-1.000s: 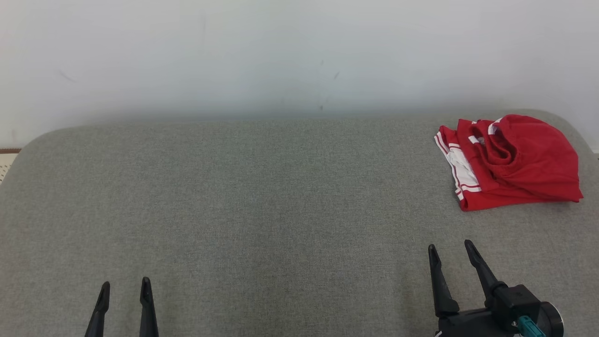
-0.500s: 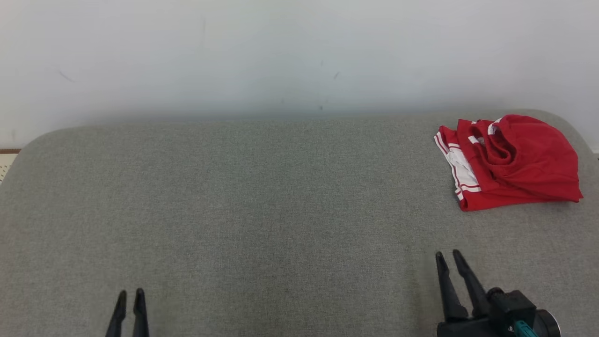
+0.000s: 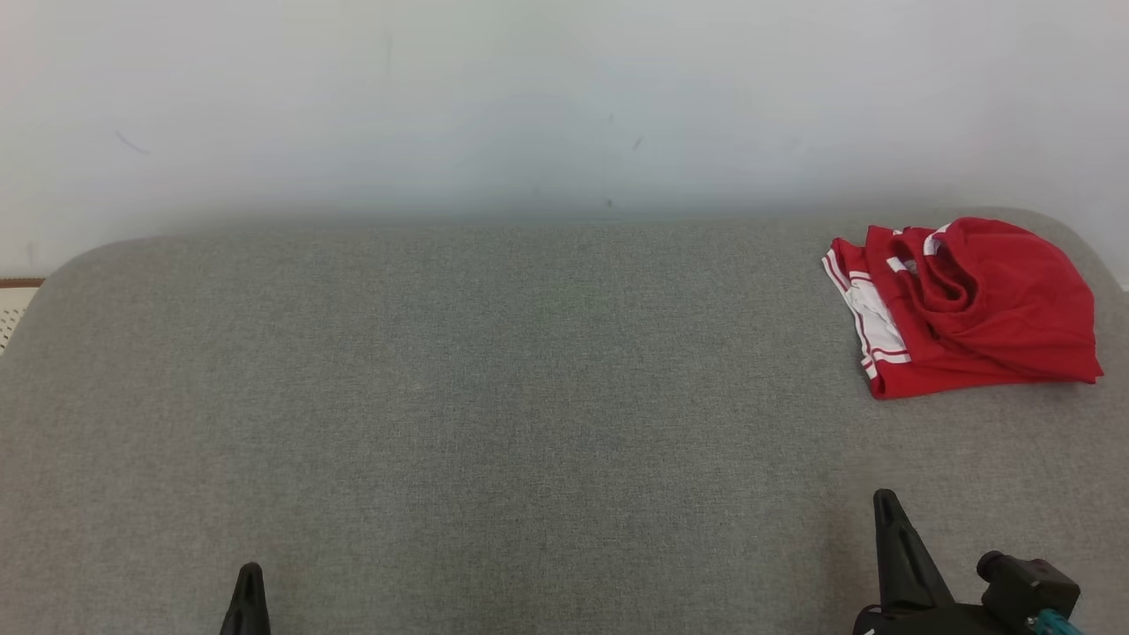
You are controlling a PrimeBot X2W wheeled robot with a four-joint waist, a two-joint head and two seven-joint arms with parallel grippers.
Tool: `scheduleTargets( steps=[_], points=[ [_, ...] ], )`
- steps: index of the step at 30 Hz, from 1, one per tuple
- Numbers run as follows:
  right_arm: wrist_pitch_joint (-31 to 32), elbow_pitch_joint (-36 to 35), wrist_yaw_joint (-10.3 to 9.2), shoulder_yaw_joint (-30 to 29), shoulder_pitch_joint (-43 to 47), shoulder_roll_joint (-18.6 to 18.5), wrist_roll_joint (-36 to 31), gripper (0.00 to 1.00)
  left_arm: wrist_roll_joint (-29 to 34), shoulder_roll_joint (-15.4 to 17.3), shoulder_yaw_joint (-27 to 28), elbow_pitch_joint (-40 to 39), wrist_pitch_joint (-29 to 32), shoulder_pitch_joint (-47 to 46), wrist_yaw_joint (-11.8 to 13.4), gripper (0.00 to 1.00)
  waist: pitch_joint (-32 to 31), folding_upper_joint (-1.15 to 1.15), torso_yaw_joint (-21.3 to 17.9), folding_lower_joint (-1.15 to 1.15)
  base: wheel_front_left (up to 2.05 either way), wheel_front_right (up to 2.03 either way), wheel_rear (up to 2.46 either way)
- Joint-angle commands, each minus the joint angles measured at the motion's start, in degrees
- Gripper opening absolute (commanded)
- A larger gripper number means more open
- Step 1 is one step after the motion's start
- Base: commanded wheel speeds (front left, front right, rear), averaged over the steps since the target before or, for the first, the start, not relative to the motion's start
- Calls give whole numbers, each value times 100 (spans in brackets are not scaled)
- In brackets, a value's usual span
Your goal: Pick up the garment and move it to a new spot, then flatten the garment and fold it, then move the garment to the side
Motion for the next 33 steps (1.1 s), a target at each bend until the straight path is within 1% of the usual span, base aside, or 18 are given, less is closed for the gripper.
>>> scheduleTargets(
  steps=[1,10,11,12,13,33],
  points=[
    [56,-82,0,-60,-80,-54,347,0,-316,48,-15,-18,37,-111,-47,0,0,0,5,0,0,0,0],
    [276,-73,0,-225,-81,-97,1350,0,-1229,72,-72,146,173,-204,-165,0,-1,0,28,0,0,0,0],
    [276,-73,0,-225,-81,-97,1350,0,-1229,72,-72,146,173,-204,-165,0,-1,0,28,0,0,0,0],
    [325,-71,0,-262,-81,-104,1556,0,-1421,76,-82,178,205,-220,-189,0,-1,0,33,0,0,0,0],
    [325,-71,0,-262,-81,-104,1556,0,-1421,76,-82,178,205,-220,-189,0,-1,0,33,0,0,0,0],
    [796,-53,0,-636,-81,-129,3355,0,-3082,98,-155,395,479,-337,-398,0,0,0,84,0,0,0,0]
  ],
)
